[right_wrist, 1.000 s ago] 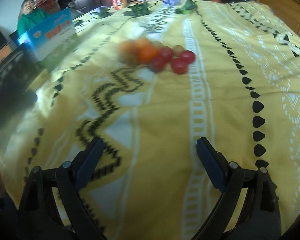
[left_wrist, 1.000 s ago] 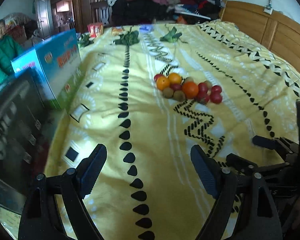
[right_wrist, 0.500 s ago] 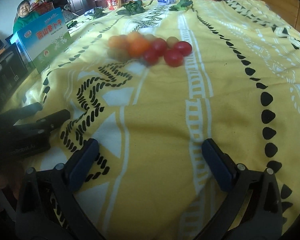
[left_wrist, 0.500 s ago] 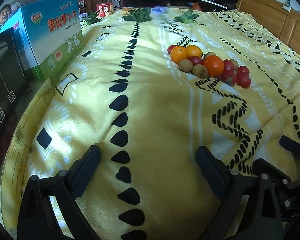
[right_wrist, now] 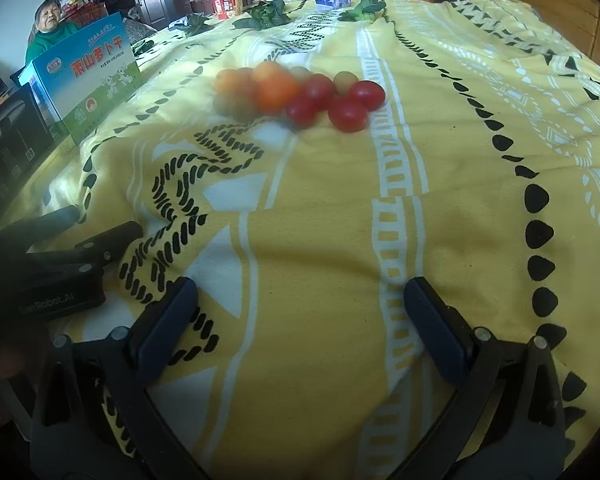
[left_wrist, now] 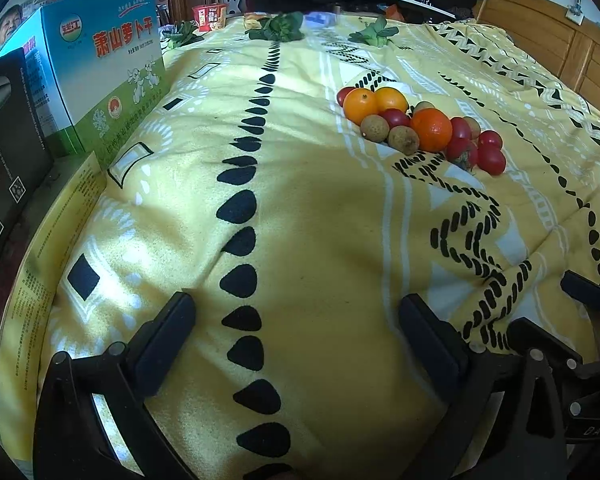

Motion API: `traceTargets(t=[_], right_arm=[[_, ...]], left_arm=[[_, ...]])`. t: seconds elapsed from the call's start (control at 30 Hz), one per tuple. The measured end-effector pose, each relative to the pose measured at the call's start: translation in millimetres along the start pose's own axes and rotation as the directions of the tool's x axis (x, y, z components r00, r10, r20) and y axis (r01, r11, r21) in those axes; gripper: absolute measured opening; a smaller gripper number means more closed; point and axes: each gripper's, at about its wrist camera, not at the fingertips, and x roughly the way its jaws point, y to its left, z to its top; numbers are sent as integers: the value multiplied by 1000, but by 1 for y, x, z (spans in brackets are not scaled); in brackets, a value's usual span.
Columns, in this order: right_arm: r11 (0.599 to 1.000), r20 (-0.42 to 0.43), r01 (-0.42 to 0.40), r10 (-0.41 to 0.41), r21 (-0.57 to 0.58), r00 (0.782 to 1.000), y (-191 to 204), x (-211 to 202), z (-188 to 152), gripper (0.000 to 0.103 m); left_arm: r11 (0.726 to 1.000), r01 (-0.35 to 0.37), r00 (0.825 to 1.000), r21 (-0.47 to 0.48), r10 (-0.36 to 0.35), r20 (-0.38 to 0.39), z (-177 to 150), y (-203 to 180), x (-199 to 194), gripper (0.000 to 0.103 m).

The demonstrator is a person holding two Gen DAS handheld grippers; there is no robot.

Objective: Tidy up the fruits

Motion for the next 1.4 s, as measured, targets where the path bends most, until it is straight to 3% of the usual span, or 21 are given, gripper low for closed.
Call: traceTargets(t=[0.37, 0.67, 0.77, 0.87, 1.4], right_arm=[[1000, -5, 9, -9, -6, 1000, 1, 0, 0, 103], [1000, -14, 26, -26, -16, 1000, 3, 3, 1, 103], [1000, -15, 27, -27, -16, 1000, 3, 3, 1, 103], [1000, -14, 24, -24, -14, 1000, 2, 3, 1, 103], [1000, -14, 17, -17, -9, 1000, 2, 4, 1, 103]], left_arm=[[1000, 2, 1000, -1, -2, -1, 0, -1, 1, 103], [998, -59, 997, -1, 59, -46, 3, -6, 0, 103], [993, -96, 993, -63, 92, -73, 3, -6, -1, 103], [990, -120, 992, -75, 117, -40, -2, -9, -3, 103], [992, -102, 995, -80, 101, -18, -4, -6, -3, 103]])
